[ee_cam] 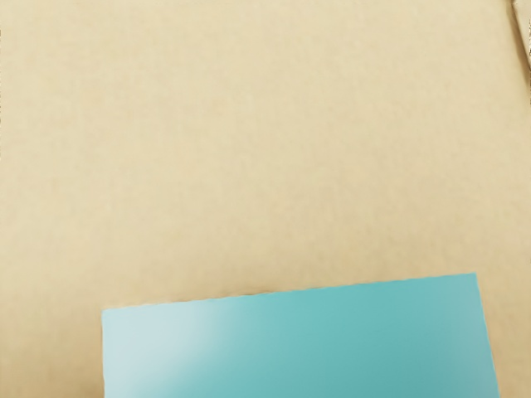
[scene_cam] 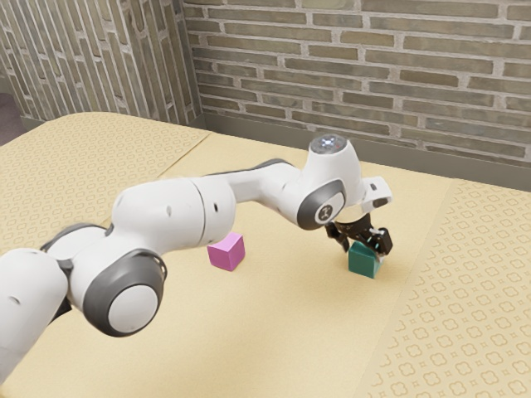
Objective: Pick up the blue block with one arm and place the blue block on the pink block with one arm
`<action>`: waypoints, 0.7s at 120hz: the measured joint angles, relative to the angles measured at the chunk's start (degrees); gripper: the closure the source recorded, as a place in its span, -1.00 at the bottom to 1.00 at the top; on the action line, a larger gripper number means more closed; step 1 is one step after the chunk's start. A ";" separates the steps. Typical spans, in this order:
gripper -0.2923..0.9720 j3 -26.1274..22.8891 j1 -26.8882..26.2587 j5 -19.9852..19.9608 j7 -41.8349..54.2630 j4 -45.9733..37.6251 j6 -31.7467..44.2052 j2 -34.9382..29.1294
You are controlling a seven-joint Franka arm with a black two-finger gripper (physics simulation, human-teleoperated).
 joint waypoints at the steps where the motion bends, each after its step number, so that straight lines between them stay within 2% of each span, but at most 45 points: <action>1: -0.47 0.01 0.00 0.01 -0.01 0.01 0.13 0.03; 24: -0.42 0.13 0.03 0.23 0.22 0.09 3.11 0.26; 48: -0.23 0.07 0.03 0.19 0.34 0.16 5.26 0.40; 84: -0.06 0.97 0.00 0.24 0.08 -0.64 5.79 0.45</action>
